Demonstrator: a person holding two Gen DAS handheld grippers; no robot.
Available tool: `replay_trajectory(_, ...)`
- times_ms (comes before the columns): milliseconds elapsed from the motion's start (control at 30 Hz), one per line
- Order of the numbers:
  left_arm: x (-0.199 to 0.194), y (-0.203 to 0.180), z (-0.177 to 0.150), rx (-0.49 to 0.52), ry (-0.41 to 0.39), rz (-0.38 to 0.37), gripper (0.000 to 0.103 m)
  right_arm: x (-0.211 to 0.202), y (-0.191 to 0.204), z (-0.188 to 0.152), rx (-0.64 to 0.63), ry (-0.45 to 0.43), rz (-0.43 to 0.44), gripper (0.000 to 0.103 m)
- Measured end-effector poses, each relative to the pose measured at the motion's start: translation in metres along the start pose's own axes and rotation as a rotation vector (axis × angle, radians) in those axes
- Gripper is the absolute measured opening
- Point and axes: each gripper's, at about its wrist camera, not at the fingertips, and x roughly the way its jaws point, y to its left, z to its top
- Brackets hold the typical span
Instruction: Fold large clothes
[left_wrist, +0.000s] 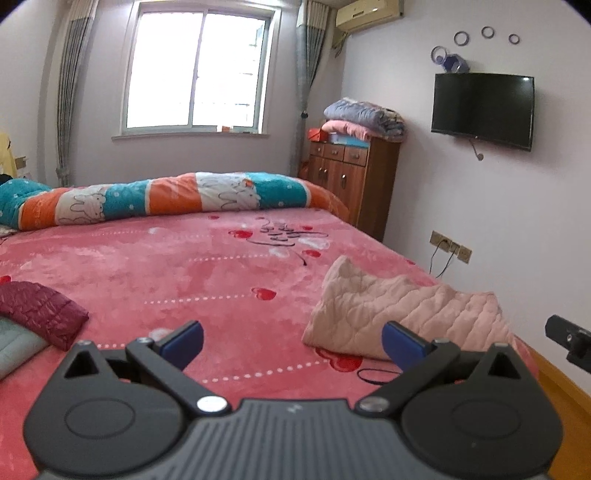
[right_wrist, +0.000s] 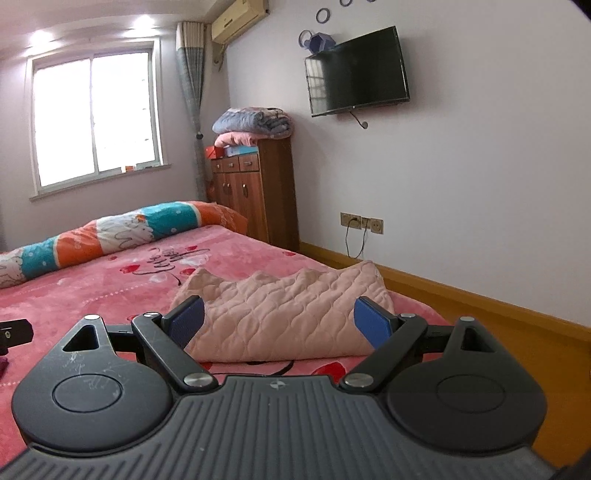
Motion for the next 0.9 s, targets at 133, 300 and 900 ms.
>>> replay_trajectory(133, -0.009, -0.002, -0.001, 0.008, -0.007, -0.009, 0.102, -0.011, 0.001, 0.0, 0.008, -0.014, -0.009, 0.103)
replay_trajectory(300, -0.018, -0.007, -0.002, 0.019, -0.013, -0.027, 0.102, -0.012, -0.001, -0.002, 0.011, -0.018, -0.005, 0.103)
replay_trajectory(900, -0.027, -0.014, -0.004, 0.028, -0.013, -0.022, 0.102, 0.0, -0.003, -0.004, 0.009, -0.021, -0.008, 0.103)
